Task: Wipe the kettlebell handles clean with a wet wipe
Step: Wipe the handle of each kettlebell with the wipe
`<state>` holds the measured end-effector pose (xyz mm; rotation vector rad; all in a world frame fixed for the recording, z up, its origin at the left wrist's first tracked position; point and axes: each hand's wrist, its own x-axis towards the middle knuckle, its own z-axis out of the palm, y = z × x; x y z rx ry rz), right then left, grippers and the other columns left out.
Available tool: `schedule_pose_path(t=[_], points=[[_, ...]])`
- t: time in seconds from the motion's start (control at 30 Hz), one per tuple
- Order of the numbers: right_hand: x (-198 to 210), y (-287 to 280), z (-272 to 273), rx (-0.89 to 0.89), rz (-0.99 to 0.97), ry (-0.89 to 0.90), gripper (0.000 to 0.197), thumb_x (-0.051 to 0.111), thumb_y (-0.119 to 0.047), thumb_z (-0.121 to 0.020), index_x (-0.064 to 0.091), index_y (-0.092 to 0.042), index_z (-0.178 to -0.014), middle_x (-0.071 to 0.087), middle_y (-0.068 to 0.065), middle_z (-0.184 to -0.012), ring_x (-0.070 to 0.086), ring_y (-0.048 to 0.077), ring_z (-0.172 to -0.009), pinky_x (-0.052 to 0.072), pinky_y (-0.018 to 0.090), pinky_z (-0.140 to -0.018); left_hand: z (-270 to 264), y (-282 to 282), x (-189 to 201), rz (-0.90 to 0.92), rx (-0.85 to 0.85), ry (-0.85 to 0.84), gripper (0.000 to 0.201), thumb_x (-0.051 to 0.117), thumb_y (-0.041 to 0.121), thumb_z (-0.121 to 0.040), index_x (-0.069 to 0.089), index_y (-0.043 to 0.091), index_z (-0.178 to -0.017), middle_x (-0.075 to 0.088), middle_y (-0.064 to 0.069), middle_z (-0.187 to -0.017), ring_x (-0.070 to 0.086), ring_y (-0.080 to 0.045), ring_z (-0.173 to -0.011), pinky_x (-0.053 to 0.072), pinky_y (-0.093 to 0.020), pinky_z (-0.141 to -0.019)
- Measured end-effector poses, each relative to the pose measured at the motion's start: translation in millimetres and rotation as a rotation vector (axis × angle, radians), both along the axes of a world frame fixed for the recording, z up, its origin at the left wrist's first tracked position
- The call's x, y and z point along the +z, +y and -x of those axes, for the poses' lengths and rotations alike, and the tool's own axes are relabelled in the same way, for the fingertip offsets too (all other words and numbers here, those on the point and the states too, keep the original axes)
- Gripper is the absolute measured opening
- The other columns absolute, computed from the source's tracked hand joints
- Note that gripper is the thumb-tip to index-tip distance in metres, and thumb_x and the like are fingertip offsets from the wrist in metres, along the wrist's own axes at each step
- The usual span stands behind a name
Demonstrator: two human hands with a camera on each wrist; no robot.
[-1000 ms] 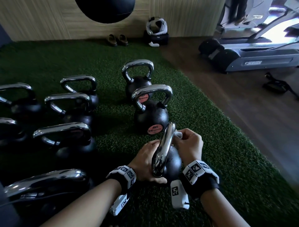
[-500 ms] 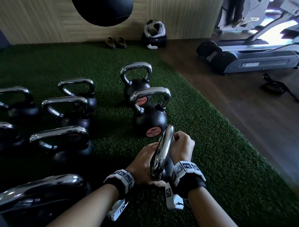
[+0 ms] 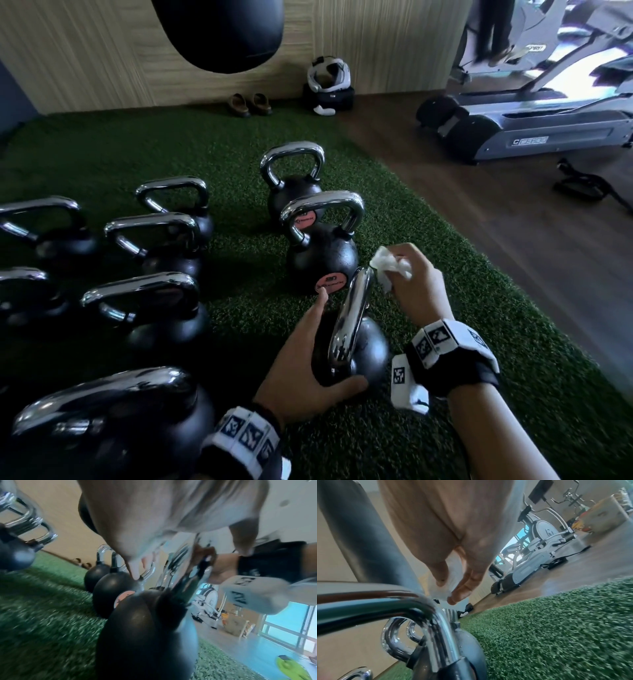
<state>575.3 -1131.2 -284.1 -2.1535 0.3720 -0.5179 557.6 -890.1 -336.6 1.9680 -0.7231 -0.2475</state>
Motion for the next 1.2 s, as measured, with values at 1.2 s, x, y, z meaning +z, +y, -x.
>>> schedule_pose_path(t=[1.2], points=[[34.9, -35.2, 32.7, 0.268, 0.286, 0.240, 0.026, 0.078, -0.012, -0.086, 0.080, -0.025, -0.109, 0.074, -0.004, -0.105, 0.069, 0.010, -0.094, 0.044, 0.006, -0.077, -158.1, 7.0, 118.9, -0.861, -0.439, 0.119, 0.078, 0.092, 0.030, -0.073, 0.057, 0.047, -0.141, 0.066, 0.012, -0.134, 0.064, -0.007, -0.117, 0.052, -0.032, -0.106]])
